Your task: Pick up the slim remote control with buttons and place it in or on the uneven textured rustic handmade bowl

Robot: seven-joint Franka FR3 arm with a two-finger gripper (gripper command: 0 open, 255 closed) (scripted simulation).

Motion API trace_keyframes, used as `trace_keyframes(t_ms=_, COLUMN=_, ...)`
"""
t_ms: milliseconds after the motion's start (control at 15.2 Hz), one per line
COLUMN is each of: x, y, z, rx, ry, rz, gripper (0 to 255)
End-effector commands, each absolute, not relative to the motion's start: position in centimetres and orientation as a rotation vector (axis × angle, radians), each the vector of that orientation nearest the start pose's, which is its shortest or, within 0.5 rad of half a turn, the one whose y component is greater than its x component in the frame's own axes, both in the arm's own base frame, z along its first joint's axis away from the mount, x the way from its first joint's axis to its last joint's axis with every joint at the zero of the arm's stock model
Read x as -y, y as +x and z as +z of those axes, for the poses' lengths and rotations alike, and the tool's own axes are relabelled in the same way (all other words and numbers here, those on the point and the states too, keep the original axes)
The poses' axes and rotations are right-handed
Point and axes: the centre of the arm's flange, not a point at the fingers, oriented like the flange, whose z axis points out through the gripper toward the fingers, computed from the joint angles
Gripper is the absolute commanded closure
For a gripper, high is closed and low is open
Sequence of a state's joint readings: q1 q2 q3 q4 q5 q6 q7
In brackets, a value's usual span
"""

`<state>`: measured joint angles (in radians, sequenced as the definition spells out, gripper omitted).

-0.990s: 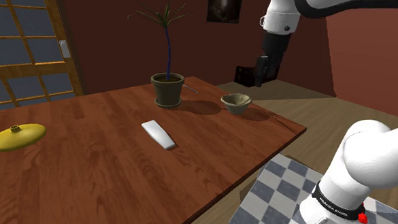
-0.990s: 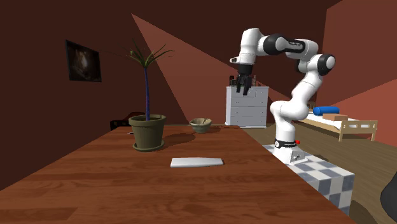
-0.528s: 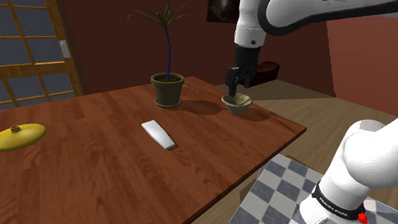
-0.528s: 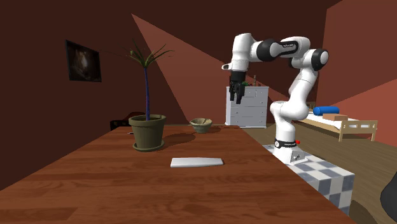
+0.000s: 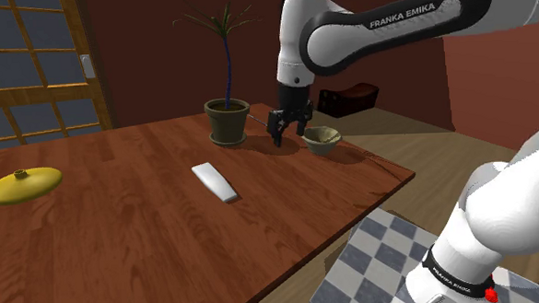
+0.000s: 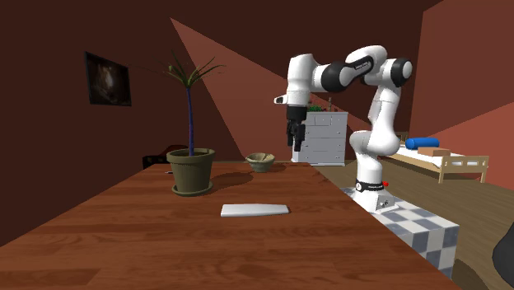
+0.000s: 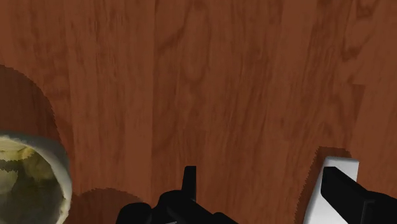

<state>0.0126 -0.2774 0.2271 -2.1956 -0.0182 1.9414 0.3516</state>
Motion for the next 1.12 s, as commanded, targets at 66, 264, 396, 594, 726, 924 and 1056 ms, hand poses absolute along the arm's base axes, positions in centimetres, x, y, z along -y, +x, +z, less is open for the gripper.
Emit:
trace_keyframes(t_ms=66, x=-13.6, y=48.8, z=47.4, rx=-0.201, ry=-3.193, rz=-0.054, gripper=0)
trace_keyframes(t_ms=264, x=-15.4, y=51.6, z=45.4, rx=-0.218, ry=-3.180, rz=-0.046, gripper=0)
trace_keyframes(t_ms=396, x=-16.6, y=53.5, z=44.1, rx=-0.230, ry=-3.171, rz=-0.041, gripper=0)
trace_keyframes(t_ms=594, x=-18.5, y=56.3, z=42.1, rx=-0.247, ry=-3.158, rz=-0.034, gripper=0)
trace_keyframes(t_ms=726, x=-19.7, y=58.2, z=40.8, rx=-0.258, ry=-3.149, rz=-0.029, gripper=0)
trace_keyframes(t_ms=924, x=-21.5, y=61.1, z=38.9, rx=-0.275, ry=-3.135, rz=-0.021, gripper=0)
trace_keyframes(t_ms=1056, x=-22.7, y=63.0, z=37.6, rx=-0.286, ry=-3.126, rz=-0.016, gripper=0)
